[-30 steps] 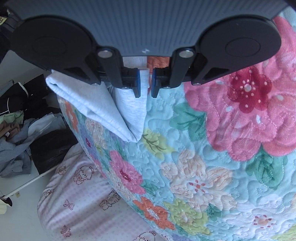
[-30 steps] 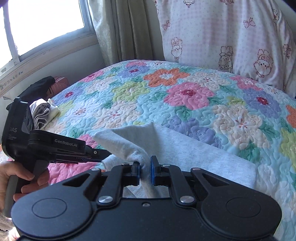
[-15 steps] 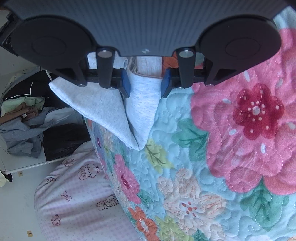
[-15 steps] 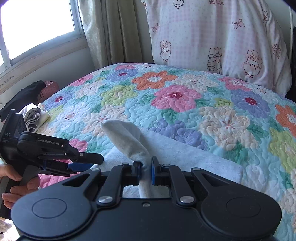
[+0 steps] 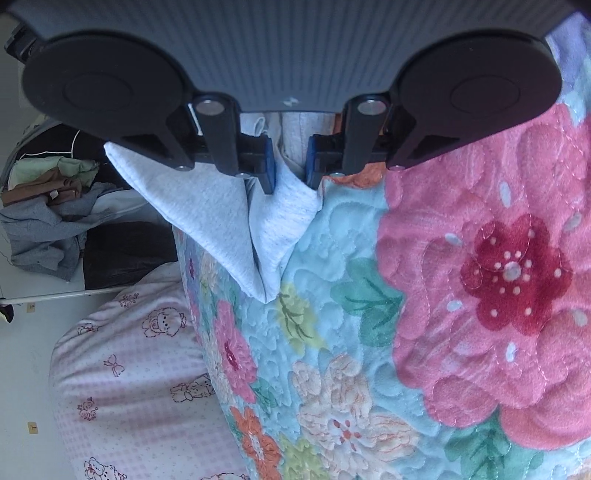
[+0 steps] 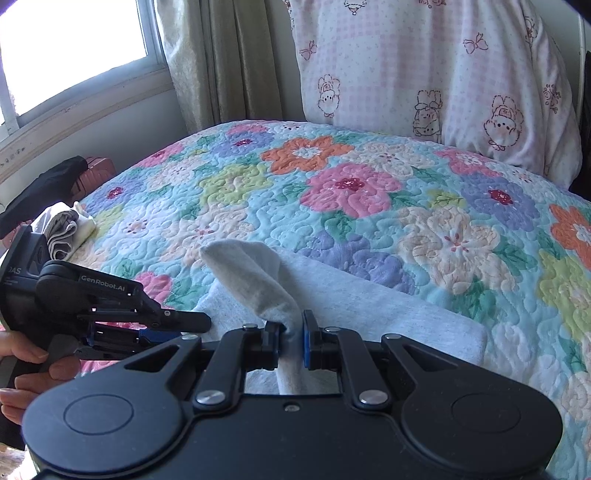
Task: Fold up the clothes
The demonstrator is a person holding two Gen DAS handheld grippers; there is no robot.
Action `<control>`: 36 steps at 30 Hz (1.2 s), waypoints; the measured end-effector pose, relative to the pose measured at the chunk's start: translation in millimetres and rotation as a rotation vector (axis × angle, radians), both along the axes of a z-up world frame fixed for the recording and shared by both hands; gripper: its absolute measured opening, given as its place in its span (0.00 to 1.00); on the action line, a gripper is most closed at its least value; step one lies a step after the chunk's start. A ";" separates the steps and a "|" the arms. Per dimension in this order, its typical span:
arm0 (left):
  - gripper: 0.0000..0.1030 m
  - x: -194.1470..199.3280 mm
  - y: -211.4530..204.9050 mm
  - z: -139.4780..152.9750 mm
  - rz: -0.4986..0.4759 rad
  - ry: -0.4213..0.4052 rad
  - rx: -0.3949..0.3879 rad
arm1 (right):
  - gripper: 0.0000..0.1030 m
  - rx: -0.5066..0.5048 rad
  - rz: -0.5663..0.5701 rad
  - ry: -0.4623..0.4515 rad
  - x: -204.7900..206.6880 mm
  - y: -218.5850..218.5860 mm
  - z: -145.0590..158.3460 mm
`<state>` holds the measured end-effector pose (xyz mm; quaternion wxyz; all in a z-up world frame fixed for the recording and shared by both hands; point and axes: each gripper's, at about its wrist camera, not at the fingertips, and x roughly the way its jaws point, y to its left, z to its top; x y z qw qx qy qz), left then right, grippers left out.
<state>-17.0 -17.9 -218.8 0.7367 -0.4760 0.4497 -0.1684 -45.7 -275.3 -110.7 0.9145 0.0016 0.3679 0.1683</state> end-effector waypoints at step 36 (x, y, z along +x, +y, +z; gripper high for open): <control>0.10 -9.4 -48.1 56.4 -0.098 -0.374 0.493 | 0.14 0.067 0.012 0.041 -0.6 -5.2 -9.6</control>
